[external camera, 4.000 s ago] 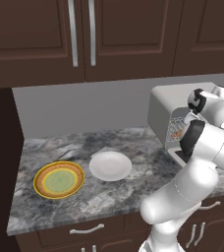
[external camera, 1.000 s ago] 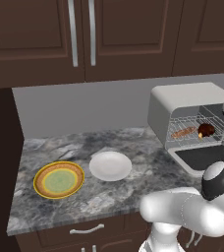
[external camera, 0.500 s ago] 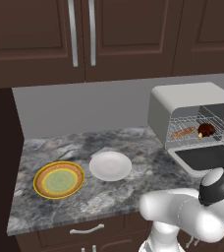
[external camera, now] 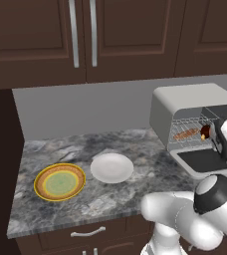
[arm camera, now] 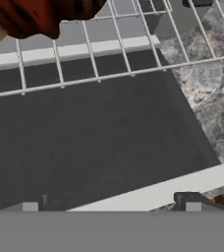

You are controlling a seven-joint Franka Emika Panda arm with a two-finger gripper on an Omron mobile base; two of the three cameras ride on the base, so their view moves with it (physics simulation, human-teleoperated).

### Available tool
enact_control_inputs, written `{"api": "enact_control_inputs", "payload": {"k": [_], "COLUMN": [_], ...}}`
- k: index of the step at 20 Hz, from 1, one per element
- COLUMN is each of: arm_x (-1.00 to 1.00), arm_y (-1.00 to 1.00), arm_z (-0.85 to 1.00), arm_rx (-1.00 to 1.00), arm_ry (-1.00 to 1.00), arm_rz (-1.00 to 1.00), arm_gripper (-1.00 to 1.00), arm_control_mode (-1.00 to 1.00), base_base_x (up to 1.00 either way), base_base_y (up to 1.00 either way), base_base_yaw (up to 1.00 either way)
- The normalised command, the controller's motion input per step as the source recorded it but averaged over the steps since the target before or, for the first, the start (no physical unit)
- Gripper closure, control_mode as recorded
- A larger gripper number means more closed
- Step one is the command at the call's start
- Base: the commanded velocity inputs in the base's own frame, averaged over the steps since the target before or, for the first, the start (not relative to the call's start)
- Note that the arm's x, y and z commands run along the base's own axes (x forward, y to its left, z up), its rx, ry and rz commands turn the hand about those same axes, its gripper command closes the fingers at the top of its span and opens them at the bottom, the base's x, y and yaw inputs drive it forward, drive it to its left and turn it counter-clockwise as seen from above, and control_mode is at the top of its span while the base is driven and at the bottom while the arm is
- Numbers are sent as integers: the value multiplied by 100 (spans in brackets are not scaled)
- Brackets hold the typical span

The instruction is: Open the toaster oven door. Place the baguette on the bottom rack in the toaster oven and place the steak on the top rack.

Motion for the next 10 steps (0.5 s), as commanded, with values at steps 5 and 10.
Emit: {"api": "enact_control_inputs", "payload": {"k": [5,10], "arm_x": [53,36], "arm_y": [-2,-24], "arm_z": [-28,-23], "arm_rx": [9,15], "arm_ry": [0,9], "arm_rz": [-3,12], "arm_gripper": [-100,-100], "arm_control_mode": [-100,-100], "base_base_x": [0,0], "base_base_y": [0,0], "base_base_yaw": [0,0]}}
